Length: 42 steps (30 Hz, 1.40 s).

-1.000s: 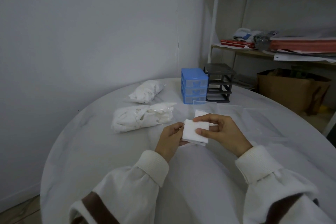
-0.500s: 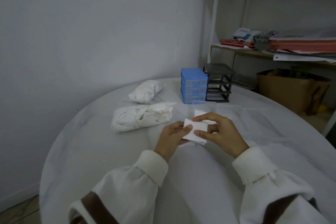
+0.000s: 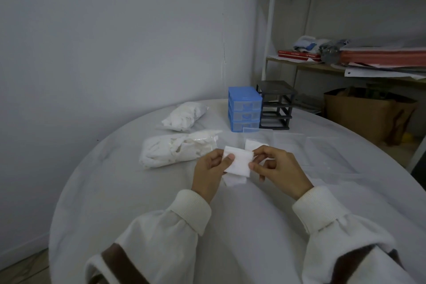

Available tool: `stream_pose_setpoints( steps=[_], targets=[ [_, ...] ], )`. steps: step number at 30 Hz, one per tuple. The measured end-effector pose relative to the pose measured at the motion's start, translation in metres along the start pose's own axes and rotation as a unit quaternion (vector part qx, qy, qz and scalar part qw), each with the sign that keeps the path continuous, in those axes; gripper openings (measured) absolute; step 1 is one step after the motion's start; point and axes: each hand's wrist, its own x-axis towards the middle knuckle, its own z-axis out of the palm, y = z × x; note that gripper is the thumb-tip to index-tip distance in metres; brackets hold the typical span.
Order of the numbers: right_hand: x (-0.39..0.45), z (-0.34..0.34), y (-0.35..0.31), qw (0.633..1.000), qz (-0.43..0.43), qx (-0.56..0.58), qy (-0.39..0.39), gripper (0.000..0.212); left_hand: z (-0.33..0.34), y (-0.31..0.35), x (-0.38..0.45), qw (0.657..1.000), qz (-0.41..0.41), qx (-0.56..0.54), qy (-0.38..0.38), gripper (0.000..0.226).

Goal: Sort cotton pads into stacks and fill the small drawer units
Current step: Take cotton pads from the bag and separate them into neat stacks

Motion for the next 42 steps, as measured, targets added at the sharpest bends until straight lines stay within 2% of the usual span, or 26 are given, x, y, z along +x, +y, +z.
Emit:
stream_pose_setpoints(
  steps=[5,10,14,18,23,29,32,34,37,42],
  targets=[
    [-0.004,0.008,0.003,0.997,-0.013,-0.068,-0.045,0.019,-0.007,-0.001,0.005,0.994,0.039,0.024,0.095,0.016],
    [-0.006,0.016,0.011,0.962,-0.032,-0.241,-0.125,0.035,-0.012,-0.004,0.007,0.988,0.046,0.04,0.138,0.015],
    [-0.006,0.018,0.01,0.947,-0.036,-0.297,-0.116,0.02,-0.013,-0.004,0.009,0.987,0.048,0.061,0.14,0.01],
    [-0.006,0.015,0.007,0.947,-0.06,-0.3,-0.096,0.013,-0.013,-0.005,0.009,0.986,0.047,0.068,0.144,0.009],
    [-0.004,0.012,0.006,0.974,-0.049,-0.21,-0.069,0.004,-0.014,-0.006,0.01,0.985,0.035,0.077,0.152,0.016],
    [-0.002,0.009,0.002,0.999,-0.022,-0.039,-0.02,0.028,-0.014,-0.006,0.01,0.985,0.023,0.065,0.159,0.015],
    [-0.001,0.007,0.0,1.0,-0.012,0.026,-0.004,0.018,-0.014,-0.006,0.009,0.985,0.022,0.063,0.16,0.008],
    [-0.001,0.006,-0.003,0.993,0.013,0.114,-0.001,0.014,-0.013,-0.006,0.009,0.985,0.019,0.063,0.157,0.003],
    [-0.001,0.005,-0.01,0.964,0.074,0.257,0.009,0.017,-0.01,-0.007,0.009,0.988,-0.004,0.058,0.14,0.004],
    [-0.002,0.007,-0.016,0.939,0.103,0.326,-0.03,0.029,-0.004,-0.008,0.004,0.997,-0.043,0.022,0.063,0.005]
  ],
)
